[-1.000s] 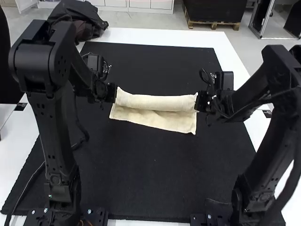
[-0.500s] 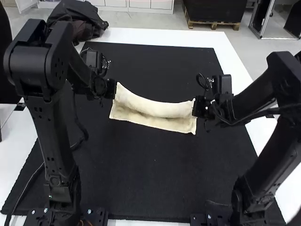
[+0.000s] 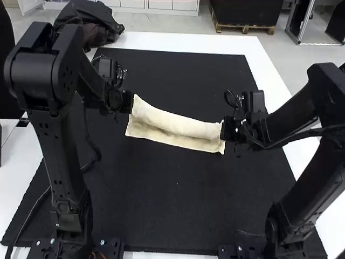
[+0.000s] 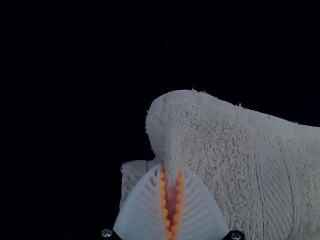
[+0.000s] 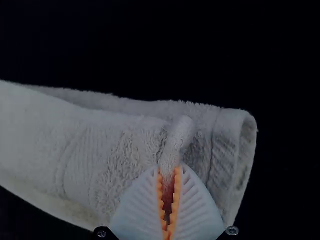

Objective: Fold the towel.

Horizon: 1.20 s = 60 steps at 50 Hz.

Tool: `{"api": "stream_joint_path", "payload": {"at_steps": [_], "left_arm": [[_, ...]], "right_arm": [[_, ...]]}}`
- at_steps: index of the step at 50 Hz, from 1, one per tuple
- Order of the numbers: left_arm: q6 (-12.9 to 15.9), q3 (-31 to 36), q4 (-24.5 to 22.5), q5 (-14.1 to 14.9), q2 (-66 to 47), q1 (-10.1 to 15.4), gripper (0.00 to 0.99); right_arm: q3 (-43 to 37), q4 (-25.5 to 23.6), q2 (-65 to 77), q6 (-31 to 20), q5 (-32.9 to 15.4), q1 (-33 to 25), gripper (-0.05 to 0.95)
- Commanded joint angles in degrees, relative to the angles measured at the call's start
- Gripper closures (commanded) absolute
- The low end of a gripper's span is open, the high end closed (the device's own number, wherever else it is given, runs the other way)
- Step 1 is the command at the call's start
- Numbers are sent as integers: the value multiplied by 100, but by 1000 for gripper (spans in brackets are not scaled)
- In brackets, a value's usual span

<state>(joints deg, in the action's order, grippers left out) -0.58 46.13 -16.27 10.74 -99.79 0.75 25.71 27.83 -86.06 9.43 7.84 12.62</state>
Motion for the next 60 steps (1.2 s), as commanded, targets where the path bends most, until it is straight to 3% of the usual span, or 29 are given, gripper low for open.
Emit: {"api": "stream_joint_path", "payload": {"at_steps": [1,23,60], "left_arm": [[102,-157,-25,7,135,-40,966],[111,-482,-394,7,126,-40,966],[128,-702,-781,-46,-401,4,966]], "right_arm": [[-49,-6,116,-108,-160,-14,905],[-181,20,-33,-319,-300,-216,908],[-278,688,-789,-495,-327,-287,908]]}}
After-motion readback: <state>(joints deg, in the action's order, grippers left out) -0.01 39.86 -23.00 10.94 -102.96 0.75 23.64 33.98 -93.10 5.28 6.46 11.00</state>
